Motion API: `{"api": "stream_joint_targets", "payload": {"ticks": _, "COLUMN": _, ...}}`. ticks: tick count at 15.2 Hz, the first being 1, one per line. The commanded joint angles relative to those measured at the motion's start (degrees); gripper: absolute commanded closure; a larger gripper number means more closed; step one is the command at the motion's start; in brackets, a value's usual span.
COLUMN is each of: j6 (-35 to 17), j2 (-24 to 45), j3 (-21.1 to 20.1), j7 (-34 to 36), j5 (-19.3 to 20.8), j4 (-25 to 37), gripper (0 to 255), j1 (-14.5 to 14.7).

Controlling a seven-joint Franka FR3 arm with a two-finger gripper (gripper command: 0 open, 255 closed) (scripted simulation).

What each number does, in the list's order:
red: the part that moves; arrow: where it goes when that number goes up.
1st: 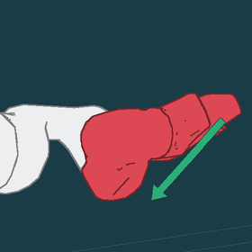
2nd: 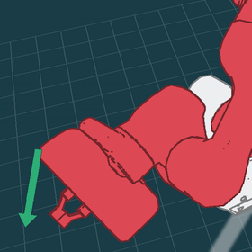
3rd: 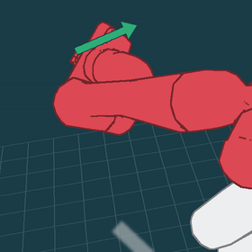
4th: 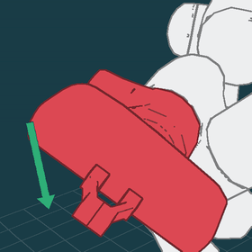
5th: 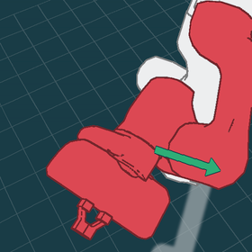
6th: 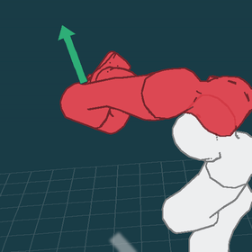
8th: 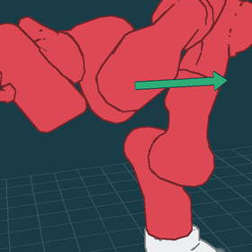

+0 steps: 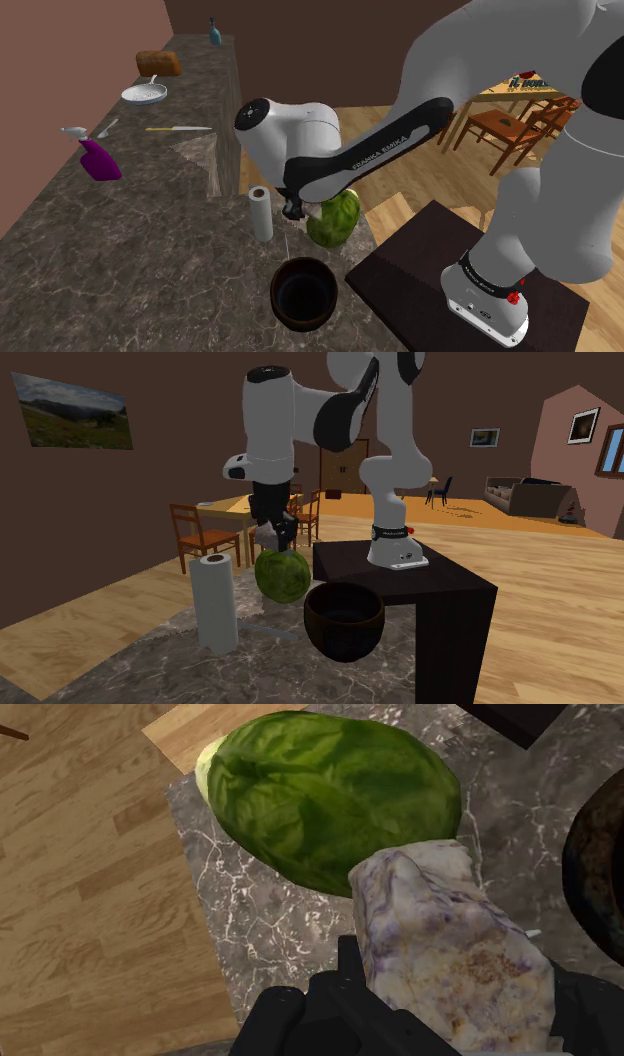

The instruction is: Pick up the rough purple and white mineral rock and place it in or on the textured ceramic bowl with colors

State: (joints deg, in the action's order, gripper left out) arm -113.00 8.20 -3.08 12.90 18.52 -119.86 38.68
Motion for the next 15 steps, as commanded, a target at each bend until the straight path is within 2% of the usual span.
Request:
{"api": "stream_joint_targets", "payload": {"ticks": 1, "j6": 0.6, "j2": -0.2, "j3": -1.3, "j7": 2.6, "j5": -0.7, "j4": -0.4, "gripper": 255, "j1": 1.6}}
{"api": "stream_joint_targets", "payload": {"ticks": 13, "j6": 6.0, "j2": 2.5, "j3": -8.8, "j7": 16.5, "j5": -4.7, "j4": 4.2, "gripper": 255, "j1": 10.7}}
{"api": "stream_joint_targets", "payload": {"ticks": 15, "j6": 4.7, "j2": 3.3, "j3": -8.8, "j7": 16.9, "j5": -4.4, "j4": 3.6, "gripper": 255, "j1": 10.7}}
